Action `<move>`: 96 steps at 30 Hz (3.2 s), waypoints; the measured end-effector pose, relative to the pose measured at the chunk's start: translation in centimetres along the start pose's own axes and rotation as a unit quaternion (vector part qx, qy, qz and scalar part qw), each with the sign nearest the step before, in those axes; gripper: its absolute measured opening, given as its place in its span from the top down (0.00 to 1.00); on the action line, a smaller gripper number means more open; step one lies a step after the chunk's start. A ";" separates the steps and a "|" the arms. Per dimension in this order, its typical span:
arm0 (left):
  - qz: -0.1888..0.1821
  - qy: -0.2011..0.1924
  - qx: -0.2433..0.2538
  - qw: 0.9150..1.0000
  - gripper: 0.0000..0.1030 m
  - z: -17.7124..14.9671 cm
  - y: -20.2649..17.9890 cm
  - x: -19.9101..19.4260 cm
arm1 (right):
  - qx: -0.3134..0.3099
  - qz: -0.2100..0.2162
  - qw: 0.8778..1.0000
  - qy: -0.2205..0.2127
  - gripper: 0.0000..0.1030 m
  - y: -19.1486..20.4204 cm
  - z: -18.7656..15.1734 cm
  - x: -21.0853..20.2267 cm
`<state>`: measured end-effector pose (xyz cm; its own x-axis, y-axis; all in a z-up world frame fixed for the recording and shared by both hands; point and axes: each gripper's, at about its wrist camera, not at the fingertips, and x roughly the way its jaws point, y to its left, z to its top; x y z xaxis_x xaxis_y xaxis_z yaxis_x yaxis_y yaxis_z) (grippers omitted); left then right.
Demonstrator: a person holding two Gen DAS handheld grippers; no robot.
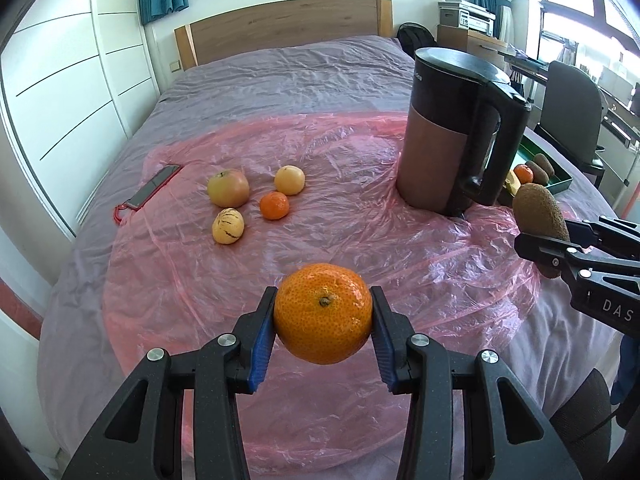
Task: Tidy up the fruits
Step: 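Lift and carry the orange and kiwi past the kettle to the green tray, then lower into the tray and open both tools to release orange and kiwi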
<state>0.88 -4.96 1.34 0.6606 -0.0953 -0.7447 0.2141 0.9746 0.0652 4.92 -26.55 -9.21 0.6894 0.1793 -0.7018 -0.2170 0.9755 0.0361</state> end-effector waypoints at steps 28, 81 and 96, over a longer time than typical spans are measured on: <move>-0.046 0.000 0.167 0.985 0.62 2.2 -19.9 -1.4 | 0.135 -0.064 0.988 -0.045 0.82 -17.7 -7.7 -6.9; 0.006 0.032 0.118 0.992 0.62 21.0 -35.0 27.4 | 0.140 -0.119 0.983 -0.015 0.81 -41.5 8.7 16.0; -0.014 0.058 0.108 0.992 0.62 20.7 -34.8 29.1 | 0.122 -0.133 0.983 0.024 0.80 -41.0 8.2 18.9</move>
<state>27.59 -45.85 -8.84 0.5680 -0.0856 -0.8185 0.3880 0.9050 0.1747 32.51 -62.11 -18.09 0.6651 -0.0874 -0.7416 0.1427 0.9897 0.0114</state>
